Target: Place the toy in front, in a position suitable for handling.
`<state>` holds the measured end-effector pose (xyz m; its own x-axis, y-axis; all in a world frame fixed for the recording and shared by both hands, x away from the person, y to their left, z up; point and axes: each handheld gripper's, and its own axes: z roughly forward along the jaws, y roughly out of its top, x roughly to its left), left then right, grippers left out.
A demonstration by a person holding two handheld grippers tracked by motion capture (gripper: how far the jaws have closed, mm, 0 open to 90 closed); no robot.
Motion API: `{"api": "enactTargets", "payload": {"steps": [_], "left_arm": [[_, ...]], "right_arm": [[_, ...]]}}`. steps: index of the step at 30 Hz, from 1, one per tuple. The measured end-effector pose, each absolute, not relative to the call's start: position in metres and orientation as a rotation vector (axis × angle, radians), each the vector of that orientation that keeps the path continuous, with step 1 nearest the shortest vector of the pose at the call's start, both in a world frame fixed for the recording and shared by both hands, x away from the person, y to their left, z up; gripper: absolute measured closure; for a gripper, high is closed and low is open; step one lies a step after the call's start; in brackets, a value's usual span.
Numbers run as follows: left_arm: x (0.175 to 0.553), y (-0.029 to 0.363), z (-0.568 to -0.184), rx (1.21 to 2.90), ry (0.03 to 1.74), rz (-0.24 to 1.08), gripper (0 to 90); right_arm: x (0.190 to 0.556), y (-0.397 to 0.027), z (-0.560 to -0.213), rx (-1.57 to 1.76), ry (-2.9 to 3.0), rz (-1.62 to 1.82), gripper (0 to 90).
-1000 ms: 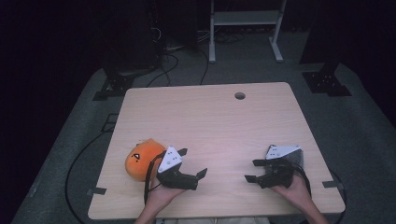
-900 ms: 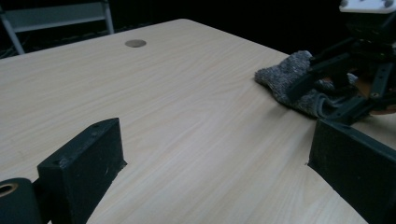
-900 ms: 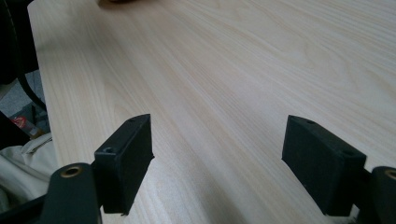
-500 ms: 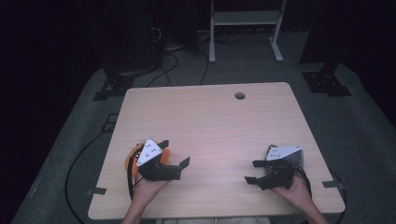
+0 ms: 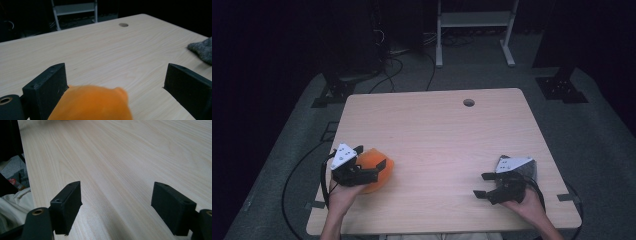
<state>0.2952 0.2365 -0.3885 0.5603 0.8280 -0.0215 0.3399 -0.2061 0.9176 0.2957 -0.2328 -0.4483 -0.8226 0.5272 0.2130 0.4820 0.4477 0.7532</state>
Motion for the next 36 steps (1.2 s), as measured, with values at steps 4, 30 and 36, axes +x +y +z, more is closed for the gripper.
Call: {"api": "enactTargets", "payload": {"steps": [4, 30, 36], "left_arm": [[0.298, 0.252, -0.397, 1.823, 1.002, 0.614, 5.3], [0.305, 0.266, -0.422, 1.881, 1.065, 0.517, 35.0], [0.303, 0.268, -0.417, 1.853, 1.054, 0.527, 39.7]], "right_arm": [[0.296, -0.234, -0.448, 0.924, 2.626, 1.354, 22.9], [0.294, -0.235, -0.446, 0.902, 2.630, 1.364, 23.5], [0.293, -0.237, -0.445, 0.899, 2.619, 1.366, 23.4]]}}
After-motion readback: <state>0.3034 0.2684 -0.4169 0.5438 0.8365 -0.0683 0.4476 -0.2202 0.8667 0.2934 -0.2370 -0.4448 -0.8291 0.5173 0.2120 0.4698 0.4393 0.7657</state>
